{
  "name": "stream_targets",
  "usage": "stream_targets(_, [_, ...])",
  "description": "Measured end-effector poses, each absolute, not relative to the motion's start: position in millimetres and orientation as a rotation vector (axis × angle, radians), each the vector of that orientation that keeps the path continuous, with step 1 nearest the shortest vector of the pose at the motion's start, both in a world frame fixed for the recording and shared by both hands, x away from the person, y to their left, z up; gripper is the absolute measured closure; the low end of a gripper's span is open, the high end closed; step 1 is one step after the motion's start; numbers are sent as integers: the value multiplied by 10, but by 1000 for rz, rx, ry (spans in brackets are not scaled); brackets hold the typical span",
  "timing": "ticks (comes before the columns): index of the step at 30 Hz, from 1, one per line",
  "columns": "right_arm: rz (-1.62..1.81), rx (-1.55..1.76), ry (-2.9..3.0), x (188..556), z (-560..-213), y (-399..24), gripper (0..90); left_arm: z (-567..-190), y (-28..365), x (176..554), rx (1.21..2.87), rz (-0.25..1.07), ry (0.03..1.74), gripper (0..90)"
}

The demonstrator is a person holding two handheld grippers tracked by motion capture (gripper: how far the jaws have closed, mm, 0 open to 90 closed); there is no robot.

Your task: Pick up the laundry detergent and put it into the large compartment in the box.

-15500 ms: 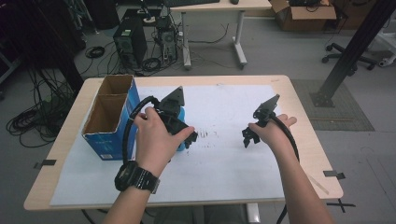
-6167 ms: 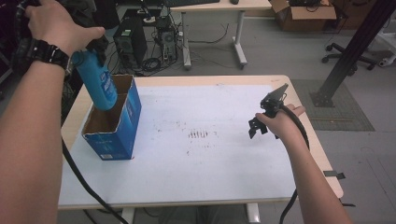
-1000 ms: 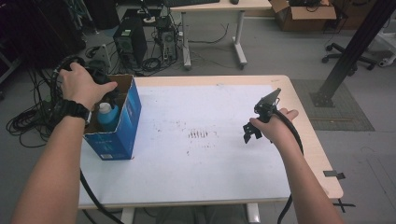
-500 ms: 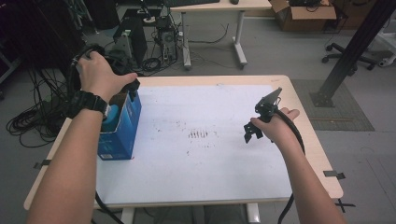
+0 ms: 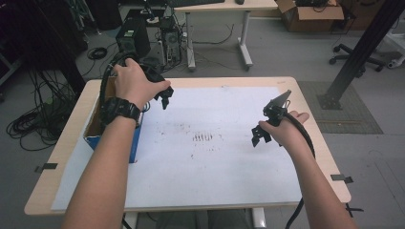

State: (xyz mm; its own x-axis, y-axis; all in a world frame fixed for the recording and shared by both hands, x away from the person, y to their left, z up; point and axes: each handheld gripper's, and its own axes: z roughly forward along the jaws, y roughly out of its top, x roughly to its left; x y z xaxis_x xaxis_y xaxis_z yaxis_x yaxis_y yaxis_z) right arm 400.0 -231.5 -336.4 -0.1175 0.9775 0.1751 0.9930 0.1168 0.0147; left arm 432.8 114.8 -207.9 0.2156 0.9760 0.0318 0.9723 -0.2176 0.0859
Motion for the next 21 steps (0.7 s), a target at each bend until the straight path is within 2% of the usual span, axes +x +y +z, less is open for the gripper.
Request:
stream_targets(5, [-200, -2002, -2252, 3977, -3366, -2353, 66, -2158, 1031, 4324, 2425, 110, 1924, 86])
stream_targets(21, [-198, -1998, -2262, 3950, -3360, -2370, 65, -2437, 867, 4271, 2428, 57, 1856, 49])
